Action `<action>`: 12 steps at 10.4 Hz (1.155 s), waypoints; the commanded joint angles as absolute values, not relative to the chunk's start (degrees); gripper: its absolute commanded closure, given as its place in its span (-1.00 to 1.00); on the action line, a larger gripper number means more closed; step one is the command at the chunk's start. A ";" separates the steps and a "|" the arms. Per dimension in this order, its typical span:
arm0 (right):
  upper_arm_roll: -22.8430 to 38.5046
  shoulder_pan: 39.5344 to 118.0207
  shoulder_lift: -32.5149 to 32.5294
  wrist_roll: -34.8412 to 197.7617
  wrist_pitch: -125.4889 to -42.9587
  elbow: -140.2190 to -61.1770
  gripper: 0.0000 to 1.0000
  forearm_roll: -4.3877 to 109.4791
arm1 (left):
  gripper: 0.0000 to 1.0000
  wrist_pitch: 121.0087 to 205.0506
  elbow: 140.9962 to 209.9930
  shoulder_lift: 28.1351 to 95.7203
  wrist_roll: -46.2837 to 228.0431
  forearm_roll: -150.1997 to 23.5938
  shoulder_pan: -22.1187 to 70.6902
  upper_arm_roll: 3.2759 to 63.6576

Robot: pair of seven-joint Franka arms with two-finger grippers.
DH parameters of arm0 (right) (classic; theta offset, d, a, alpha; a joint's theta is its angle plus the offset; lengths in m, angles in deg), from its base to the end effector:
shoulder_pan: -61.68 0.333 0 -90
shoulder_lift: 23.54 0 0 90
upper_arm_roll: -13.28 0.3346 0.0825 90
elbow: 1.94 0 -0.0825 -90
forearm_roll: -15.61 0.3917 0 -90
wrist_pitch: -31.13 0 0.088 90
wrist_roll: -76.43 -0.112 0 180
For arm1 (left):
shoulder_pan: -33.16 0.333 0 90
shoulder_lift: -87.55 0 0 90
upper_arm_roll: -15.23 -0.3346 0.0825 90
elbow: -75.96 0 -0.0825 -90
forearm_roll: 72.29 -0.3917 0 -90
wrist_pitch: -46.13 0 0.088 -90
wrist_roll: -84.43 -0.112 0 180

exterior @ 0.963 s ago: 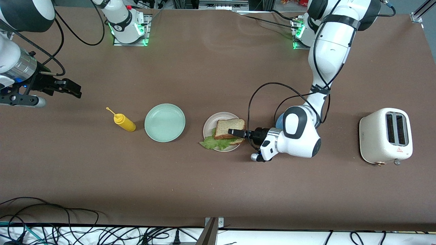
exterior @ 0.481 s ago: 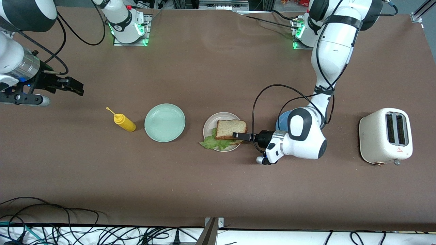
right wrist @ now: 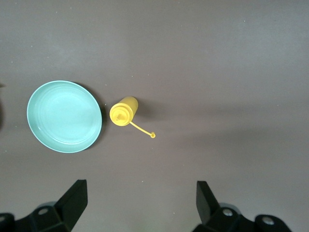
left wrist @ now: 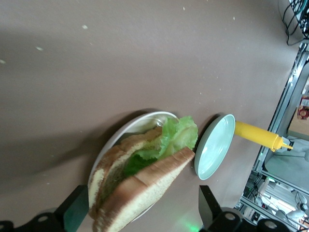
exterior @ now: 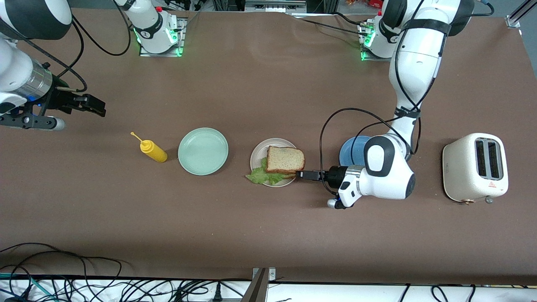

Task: Make sandwich on beige plate with both arms

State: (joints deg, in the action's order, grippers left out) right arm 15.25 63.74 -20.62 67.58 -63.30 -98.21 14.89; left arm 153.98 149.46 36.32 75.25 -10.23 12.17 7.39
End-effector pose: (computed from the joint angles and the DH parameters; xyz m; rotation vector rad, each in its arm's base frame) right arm 0.5764 0.0389 0.5630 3.1164 -0.1288 -0.1269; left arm 0.7119 -0.2662 0.2215 2.2701 0.0944 -0.3435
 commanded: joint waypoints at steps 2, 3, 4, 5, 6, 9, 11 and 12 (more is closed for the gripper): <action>11.19 63.00 -20.73 68.78 -62.65 -95.80 -1.00 16.57 | -1.00 153.71 149.35 38.41 78.63 -14.00 11.28 3.72; 10.47 63.00 -21.25 71.04 -62.65 -95.72 -1.00 16.49 | -1.00 153.53 149.35 39.81 78.72 -20.64 11.36 3.63; 9.34 63.00 -21.96 73.76 -62.56 -95.72 -1.00 16.58 | -1.00 153.36 149.35 41.13 79.59 -26.36 11.62 3.63; 9.33 63.00 -22.57 75.44 -62.47 -95.81 -1.00 16.58 | -1.00 153.27 149.35 42.10 80.47 -29.90 11.97 3.63; 9.59 63.00 -22.93 75.55 -62.47 -95.89 -1.00 16.49 | -1.00 153.09 149.43 42.98 80.82 -32.98 12.24 3.54; 10.82 63.00 -23.37 74.50 -61.95 -95.81 -1.00 16.49 | -1.00 150.03 150.05 46.23 81.09 -46.94 12.59 2.75; 10.82 63.00 -23.28 74.23 -61.59 -95.89 -1.00 16.58 | -1.00 146.34 150.22 47.64 81.09 -52.06 14.08 2.75; 10.82 63.00 -23.37 74.14 -61.59 -95.89 -1.00 16.58 | -1.00 144.85 150.31 48.60 81.00 -54.43 15.48 2.75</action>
State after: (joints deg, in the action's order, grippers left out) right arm 10.66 63.33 -22.77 74.33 -62.37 -95.96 15.52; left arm 146.97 148.67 45.86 80.68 -50.86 13.98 2.48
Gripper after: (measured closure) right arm 0.000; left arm 0.000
